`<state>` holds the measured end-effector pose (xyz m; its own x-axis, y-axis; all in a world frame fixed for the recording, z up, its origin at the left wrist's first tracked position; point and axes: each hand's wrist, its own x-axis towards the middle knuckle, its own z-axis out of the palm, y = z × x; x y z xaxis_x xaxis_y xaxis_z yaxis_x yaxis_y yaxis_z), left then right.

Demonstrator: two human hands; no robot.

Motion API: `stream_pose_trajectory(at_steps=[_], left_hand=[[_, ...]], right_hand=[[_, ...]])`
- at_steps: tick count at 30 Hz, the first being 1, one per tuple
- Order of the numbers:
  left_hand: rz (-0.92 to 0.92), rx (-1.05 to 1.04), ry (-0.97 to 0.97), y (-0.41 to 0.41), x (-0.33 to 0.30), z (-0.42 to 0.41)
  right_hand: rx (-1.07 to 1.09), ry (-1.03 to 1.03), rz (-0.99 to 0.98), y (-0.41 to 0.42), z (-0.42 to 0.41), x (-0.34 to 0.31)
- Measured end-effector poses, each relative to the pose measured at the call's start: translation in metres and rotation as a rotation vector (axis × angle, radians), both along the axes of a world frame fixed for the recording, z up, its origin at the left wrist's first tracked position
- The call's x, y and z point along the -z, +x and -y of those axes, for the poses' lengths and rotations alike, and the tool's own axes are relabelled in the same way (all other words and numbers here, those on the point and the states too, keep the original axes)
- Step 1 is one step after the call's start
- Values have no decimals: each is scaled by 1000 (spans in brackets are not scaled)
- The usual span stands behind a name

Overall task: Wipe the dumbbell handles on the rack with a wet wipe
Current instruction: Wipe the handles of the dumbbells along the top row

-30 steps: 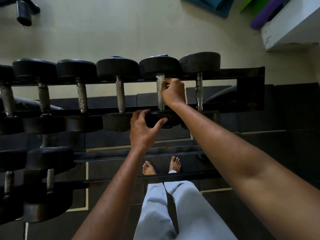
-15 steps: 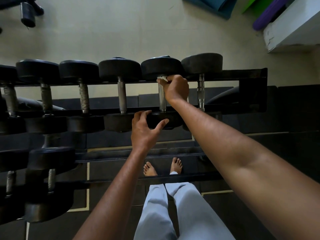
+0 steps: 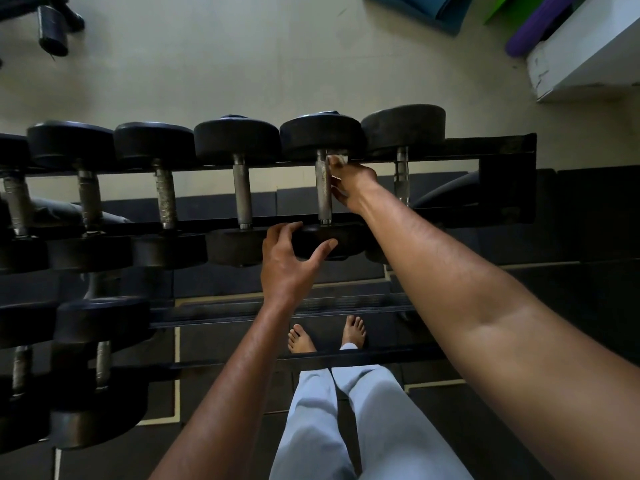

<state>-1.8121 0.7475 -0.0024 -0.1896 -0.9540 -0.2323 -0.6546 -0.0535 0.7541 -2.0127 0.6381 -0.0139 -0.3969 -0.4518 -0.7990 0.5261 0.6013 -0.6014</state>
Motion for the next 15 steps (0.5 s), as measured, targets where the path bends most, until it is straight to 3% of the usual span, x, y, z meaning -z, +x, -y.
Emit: stream_pose_trajectory(at_steps=[9,15], left_hand=[[-11,-2,9,2,0,0],[-15,-4,16,2,1,0]], right_hand=[[-227,-58,113,-17,-22,-1],[-480,76,-95,-22,-39,-5]])
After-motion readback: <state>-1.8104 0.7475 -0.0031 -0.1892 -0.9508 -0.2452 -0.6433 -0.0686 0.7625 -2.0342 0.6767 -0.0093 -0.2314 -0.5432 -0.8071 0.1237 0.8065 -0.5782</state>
